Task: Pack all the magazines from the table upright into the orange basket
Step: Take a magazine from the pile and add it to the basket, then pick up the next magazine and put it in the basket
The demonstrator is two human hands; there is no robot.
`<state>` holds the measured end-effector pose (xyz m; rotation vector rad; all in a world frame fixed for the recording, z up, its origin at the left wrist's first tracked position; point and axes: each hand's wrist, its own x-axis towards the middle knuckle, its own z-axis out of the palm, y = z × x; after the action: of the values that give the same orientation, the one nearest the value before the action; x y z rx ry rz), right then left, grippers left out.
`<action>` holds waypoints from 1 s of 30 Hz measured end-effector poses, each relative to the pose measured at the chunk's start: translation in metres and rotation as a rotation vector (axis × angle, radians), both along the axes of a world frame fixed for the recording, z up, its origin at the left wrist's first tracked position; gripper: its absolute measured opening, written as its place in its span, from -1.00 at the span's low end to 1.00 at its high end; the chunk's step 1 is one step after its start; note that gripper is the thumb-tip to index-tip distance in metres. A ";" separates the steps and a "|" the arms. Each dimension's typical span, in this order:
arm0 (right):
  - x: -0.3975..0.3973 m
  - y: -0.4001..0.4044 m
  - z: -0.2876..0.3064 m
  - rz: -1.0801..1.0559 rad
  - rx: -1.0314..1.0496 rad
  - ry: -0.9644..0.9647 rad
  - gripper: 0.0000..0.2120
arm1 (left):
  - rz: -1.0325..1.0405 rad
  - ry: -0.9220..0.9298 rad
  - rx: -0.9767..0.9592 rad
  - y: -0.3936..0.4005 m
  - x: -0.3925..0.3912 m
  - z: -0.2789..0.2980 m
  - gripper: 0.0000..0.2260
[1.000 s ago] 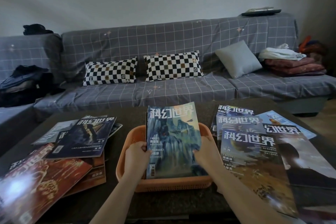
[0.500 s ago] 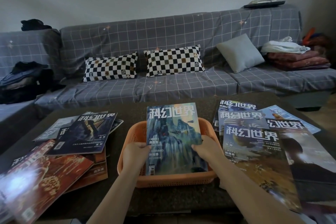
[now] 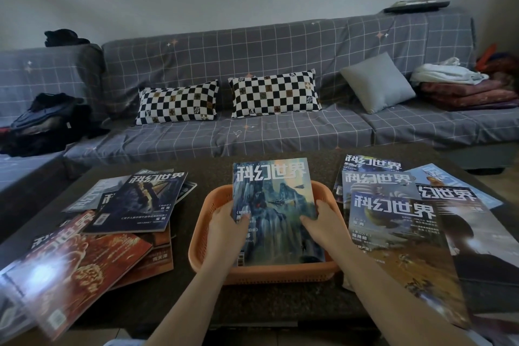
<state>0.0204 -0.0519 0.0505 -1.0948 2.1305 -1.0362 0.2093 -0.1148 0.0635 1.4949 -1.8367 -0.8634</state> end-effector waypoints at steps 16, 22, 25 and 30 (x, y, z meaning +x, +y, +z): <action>-0.067 0.120 0.013 -0.253 -0.261 0.075 -0.73 | -0.438 0.174 -0.127 0.103 -0.133 0.014 -0.72; -0.114 0.166 -0.013 -0.395 -0.186 0.023 -0.79 | -0.573 0.118 -0.127 0.139 -0.190 -0.008 -0.71; -0.126 0.177 -0.029 -0.446 -0.134 0.026 -0.78 | -0.509 0.031 -0.052 0.138 -0.205 -0.027 -0.63; -0.139 0.184 -0.051 -0.447 -0.026 0.059 -0.74 | -0.378 -0.186 0.055 0.120 -0.208 -0.053 -0.51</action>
<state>-0.1184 0.1319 -0.0006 -0.6765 2.4807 -1.2398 0.0010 0.0052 0.0109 1.3170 -2.2981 -0.9808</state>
